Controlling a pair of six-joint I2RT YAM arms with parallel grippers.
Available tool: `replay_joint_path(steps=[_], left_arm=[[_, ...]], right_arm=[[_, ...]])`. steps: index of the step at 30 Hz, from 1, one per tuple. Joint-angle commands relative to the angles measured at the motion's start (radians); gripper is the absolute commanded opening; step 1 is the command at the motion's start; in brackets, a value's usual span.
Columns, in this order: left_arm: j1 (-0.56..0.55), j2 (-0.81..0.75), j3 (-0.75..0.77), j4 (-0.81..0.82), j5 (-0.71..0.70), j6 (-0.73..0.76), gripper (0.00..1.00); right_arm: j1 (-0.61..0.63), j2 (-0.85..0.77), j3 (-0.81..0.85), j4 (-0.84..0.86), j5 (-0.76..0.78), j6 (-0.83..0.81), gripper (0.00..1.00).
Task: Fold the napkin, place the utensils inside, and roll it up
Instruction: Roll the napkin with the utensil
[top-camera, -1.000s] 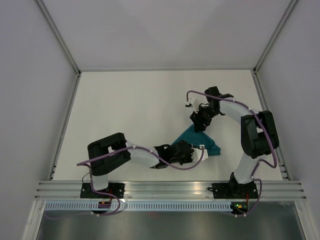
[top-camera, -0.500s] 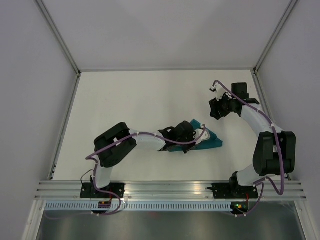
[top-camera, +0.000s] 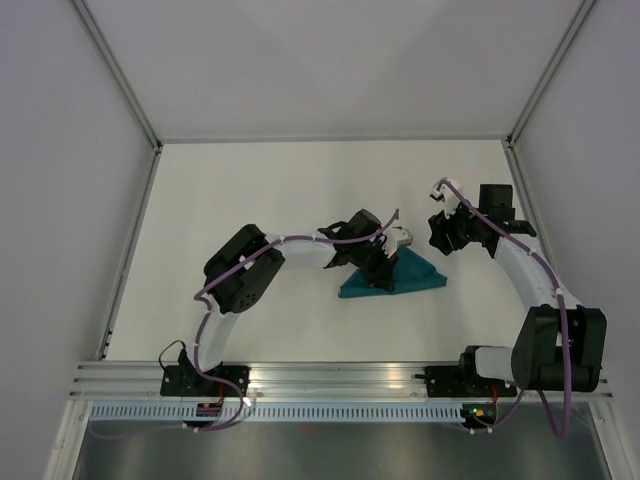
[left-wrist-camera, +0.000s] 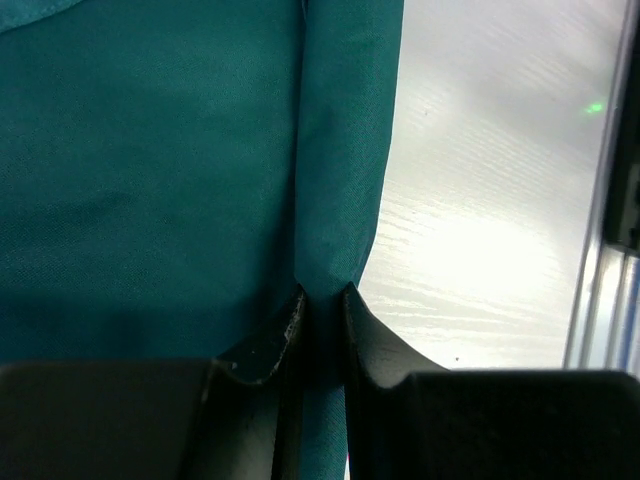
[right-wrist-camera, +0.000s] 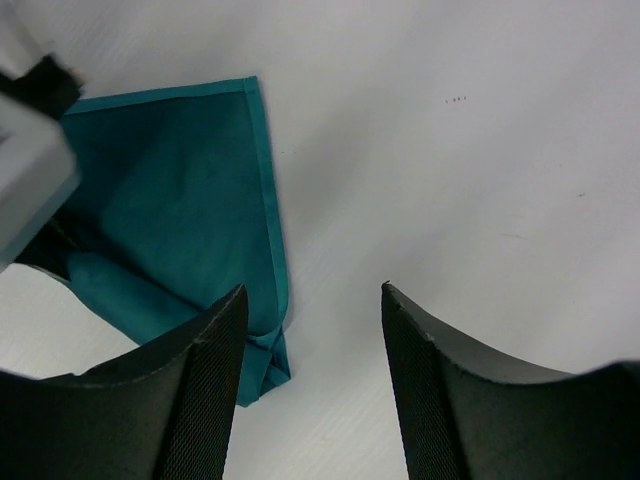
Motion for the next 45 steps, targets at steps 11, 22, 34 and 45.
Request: replay_joint_path(steps=[11,22,34,45], left_arm=[[0.111,0.204,0.093,-0.405,0.08,-0.116,0.02],[0.165,0.242,0.095,-0.465,0.144,-0.138,0.02],[0.191,0.265,0.091,-0.491,0.187,-0.136,0.02],[0.192,0.273,0.102,-0.497,0.204,-0.135,0.03]], right_arm=[[0.03,-0.042,-0.043,-0.232,-0.246,-0.343,0.6],[0.303,-0.039,-0.161,-0.096,-0.114,-0.412,0.62],[0.516,0.024,-0.221,0.057,0.031,-0.364,0.63],[0.627,0.087,-0.227,0.133,0.102,-0.325,0.63]])
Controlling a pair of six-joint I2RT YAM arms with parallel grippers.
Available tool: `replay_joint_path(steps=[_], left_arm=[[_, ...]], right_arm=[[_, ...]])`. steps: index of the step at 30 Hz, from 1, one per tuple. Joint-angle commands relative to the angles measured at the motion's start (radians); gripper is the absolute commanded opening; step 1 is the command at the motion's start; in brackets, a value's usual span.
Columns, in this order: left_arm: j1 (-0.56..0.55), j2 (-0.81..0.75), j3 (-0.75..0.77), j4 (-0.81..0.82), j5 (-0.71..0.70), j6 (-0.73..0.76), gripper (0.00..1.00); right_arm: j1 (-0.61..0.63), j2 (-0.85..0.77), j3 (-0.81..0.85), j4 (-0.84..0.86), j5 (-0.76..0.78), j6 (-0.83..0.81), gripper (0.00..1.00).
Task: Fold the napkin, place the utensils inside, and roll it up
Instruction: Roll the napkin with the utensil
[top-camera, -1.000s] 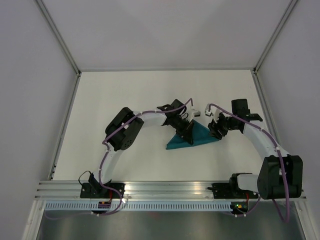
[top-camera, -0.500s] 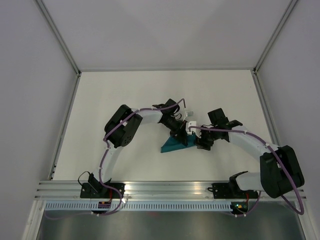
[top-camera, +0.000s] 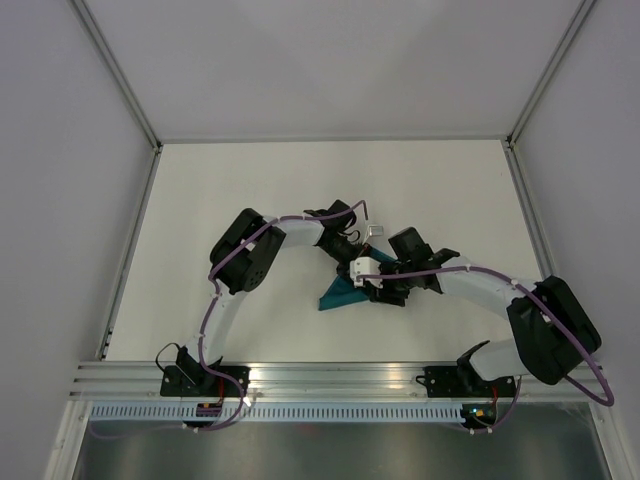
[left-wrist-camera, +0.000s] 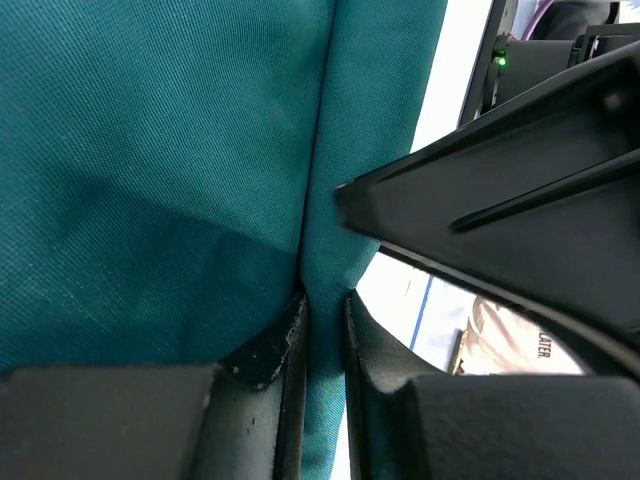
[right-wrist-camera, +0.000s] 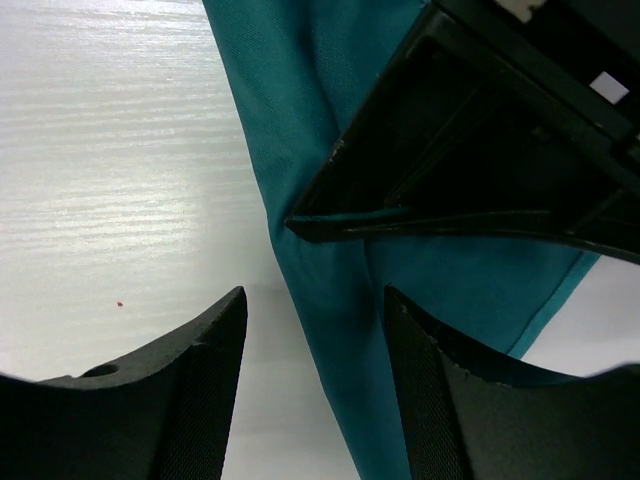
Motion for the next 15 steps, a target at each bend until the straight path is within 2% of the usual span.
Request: replay_joint_path(steps=[1,7,11,14,15], left_arm=[[-0.001,0.095,-0.045,-0.102,-0.25,0.014,0.03],[0.001,0.097,-0.041,-0.102,-0.254,0.014,0.05],[0.002,0.091,-0.041,-0.095,-0.254,-0.001,0.1],[0.004,0.074,-0.045,-0.08,-0.26,-0.026,0.16],[0.004,0.068,-0.047,-0.076,-0.265,-0.033,0.19]], right_arm=[[0.026,0.032,-0.003,0.056,0.027,0.021,0.63],[0.041,0.064,0.006,0.079,0.029,0.049,0.6],[0.041,0.088,0.032,0.066,0.013,0.07,0.54],[0.041,0.113,0.038,0.063,0.009,0.07,0.44],[0.041,0.116,0.042,0.057,0.007,0.069,0.37]])
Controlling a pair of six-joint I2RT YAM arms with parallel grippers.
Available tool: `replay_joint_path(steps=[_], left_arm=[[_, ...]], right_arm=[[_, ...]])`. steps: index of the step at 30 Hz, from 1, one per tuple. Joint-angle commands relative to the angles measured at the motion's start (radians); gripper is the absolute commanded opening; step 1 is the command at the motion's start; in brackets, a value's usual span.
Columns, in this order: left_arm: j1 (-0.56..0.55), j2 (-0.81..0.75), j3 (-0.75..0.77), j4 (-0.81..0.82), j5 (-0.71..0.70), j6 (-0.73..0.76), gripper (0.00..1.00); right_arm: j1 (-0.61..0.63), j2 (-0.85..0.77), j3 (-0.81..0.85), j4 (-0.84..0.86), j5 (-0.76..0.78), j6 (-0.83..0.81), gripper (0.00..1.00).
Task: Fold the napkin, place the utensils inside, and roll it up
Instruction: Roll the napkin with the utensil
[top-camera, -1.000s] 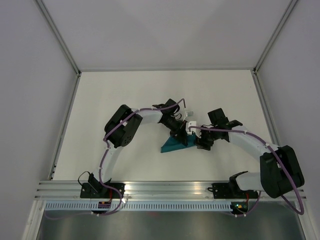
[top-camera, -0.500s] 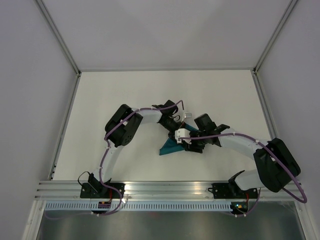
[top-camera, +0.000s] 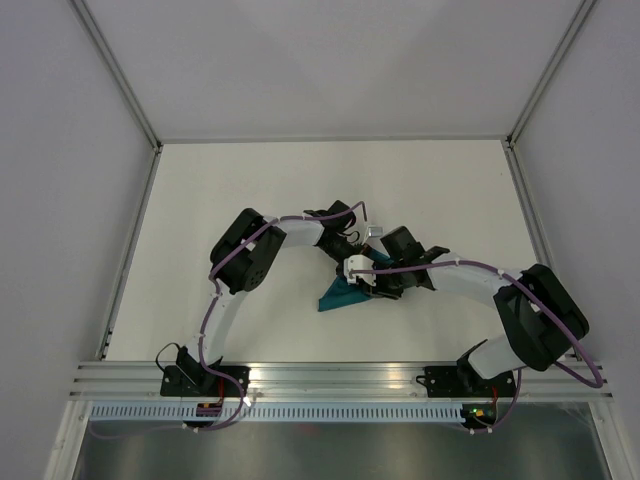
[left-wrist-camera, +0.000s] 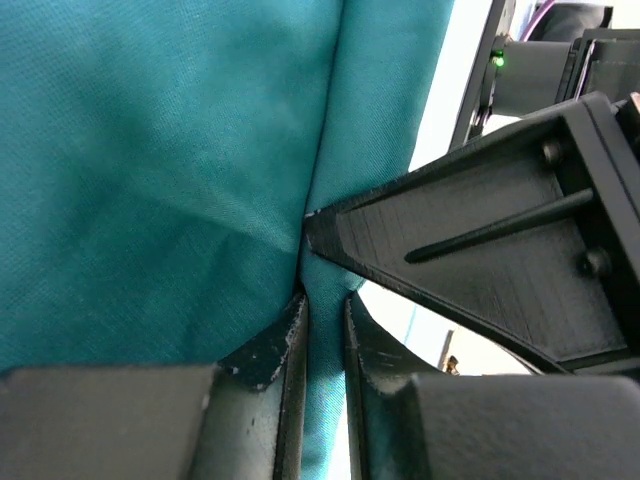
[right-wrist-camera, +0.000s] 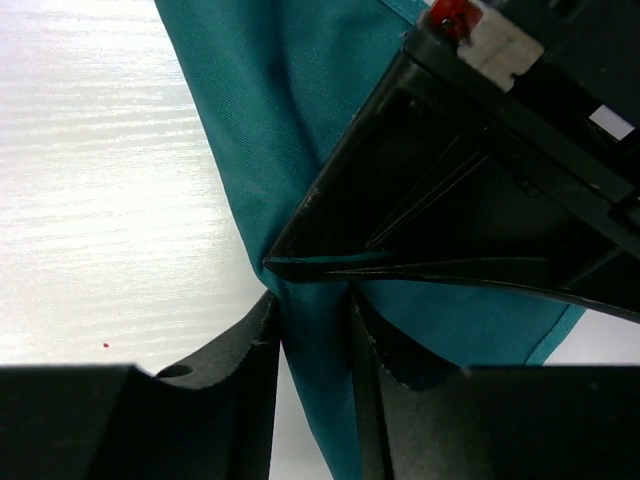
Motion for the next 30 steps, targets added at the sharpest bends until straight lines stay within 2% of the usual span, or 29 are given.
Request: replay_joint_path(steps=[1,3,11,23,25,29,30], left_arm=[[0.006,0.05,-0.054,-0.046,-0.281,-0.037,0.23],[0.008,0.03,-0.063,-0.026,-0.301,-0.069,0.27],[0.074,-0.123,-0.203,0.211,-0.314,-0.251,0.32],[0.157,-0.377,-0.396,0.435,-0.426,-0.348,0.35],[0.158,-0.424,-0.429,0.462,-0.442,-0.361,0.34],[0.16,-0.535,-0.545,0.578,-0.608,-0.374,0.29],[0.16,-0.603,-0.574,0.645,-0.642,-0.377,0.28]], right_arm=[[0.003,0.043,0.023,-0.013,-0.015,0.012,0.34],[0.005,0.057,0.03,-0.019,-0.019,0.012,0.28],[0.002,0.126,0.066,-0.091,-0.05,-0.016,0.2],[-0.053,0.268,0.187,-0.241,-0.153,-0.094,0.17],[-0.076,0.336,0.238,-0.309,-0.188,-0.134,0.16],[-0.107,0.419,0.316,-0.439,-0.234,-0.188,0.15],[-0.113,0.435,0.348,-0.46,-0.246,-0.197,0.14]])
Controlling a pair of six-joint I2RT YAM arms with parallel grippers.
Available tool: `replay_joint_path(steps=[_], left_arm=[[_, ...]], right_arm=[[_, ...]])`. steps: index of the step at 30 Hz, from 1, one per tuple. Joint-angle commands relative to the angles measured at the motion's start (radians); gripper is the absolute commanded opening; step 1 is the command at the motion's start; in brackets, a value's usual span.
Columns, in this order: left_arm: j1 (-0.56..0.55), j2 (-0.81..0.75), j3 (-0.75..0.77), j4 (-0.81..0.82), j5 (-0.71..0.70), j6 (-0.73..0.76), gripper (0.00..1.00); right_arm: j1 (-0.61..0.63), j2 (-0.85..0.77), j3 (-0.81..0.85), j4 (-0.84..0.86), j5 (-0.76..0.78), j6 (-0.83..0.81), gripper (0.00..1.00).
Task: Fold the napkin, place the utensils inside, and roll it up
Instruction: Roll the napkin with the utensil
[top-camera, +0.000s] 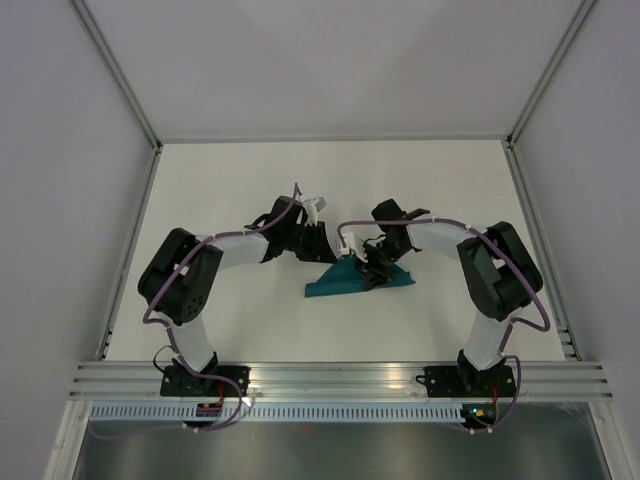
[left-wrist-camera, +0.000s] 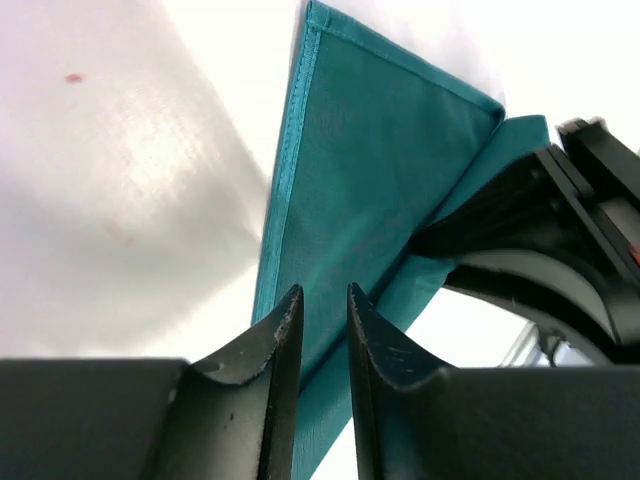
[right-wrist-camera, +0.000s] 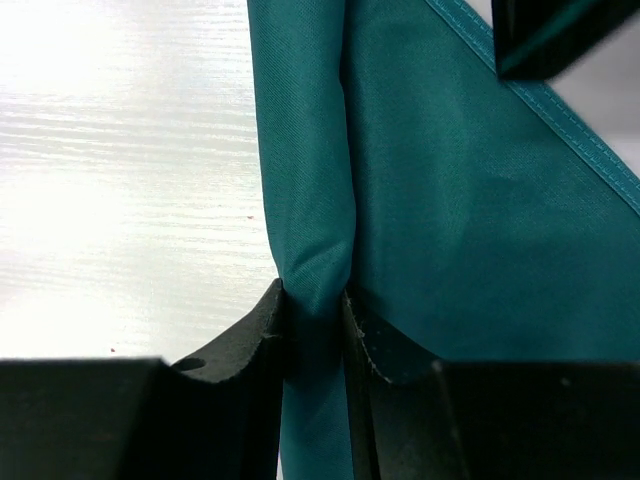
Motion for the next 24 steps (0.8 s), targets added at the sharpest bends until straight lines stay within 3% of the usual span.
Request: replay_joint_path(steps=[1,7,11,18,24], left_arm=[[-0.004,-0.178,-0.139,0.199,-0.189,-0.063,0.28],[-0.018,-0.424,-0.366,0.439,-0.419,-0.003,0.27],[-0.134,-0.504,-0.431,0.465,-0.587,0.157,0.25],[-0.395,-0.496,-0.462,0.522,-0.785,0.446,0.35],[-0.548,-0.379,-0.421,0.519,-0.831,0.66,0.38]], right_arm=[[-0.029,0.142,0.018,-0.206,0.006,-0.092,0.14],[-0.06,0.273,0.155,-0.344,-0.008,-0.132,0.14],[-0.067,0.344,0.227,-0.41,-0.003,-0.139,0.14],[-0.069,0.402,0.284,-0.447,0.006,-0.122,0.15],[-0.07,0.437,0.317,-0.47,0.011,-0.104,0.14]])
